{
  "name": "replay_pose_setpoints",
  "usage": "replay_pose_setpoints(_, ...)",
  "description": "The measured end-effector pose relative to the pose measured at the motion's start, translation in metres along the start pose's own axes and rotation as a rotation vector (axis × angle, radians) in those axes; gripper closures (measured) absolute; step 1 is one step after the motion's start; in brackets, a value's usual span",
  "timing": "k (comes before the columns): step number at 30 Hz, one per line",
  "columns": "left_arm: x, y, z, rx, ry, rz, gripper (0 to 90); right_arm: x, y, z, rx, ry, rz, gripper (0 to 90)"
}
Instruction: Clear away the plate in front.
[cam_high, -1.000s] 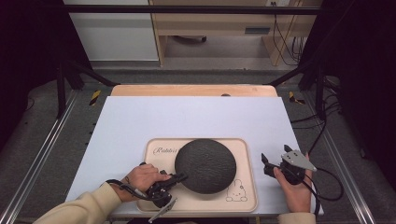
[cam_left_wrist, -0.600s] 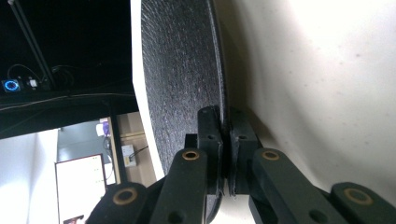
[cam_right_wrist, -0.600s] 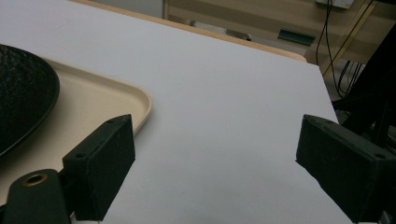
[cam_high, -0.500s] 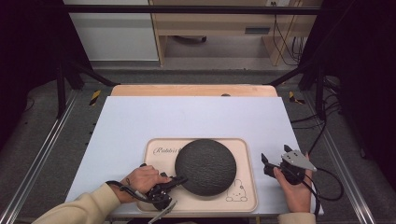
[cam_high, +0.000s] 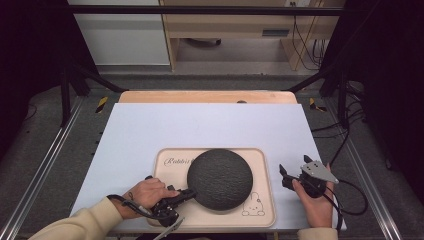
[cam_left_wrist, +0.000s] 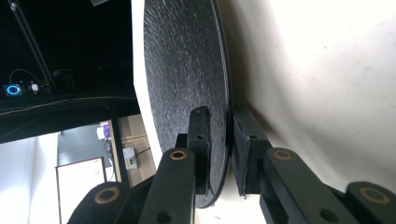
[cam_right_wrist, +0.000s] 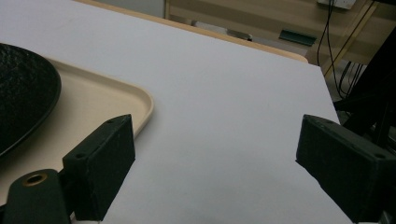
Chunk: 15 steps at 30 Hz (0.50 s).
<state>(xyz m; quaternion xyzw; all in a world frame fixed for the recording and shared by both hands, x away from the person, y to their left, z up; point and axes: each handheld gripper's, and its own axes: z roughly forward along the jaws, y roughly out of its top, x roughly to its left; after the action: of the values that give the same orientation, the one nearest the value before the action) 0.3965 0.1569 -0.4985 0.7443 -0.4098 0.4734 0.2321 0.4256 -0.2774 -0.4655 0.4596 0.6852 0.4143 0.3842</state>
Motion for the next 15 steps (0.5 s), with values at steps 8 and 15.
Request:
replay_pose_setpoints(8, -0.002, -0.005, -0.010, 0.012, 0.009, -0.010, 78.4, 0.001, 0.000, 0.000, 0.000, 0.002, -0.002, 11.5)
replay_pose_setpoints(15, 0.002, -0.012, -0.020, 0.014, 0.041, -0.045, 78.5, 0.002, 0.000, 0.001, 0.003, 0.002, -0.003, 11.5)
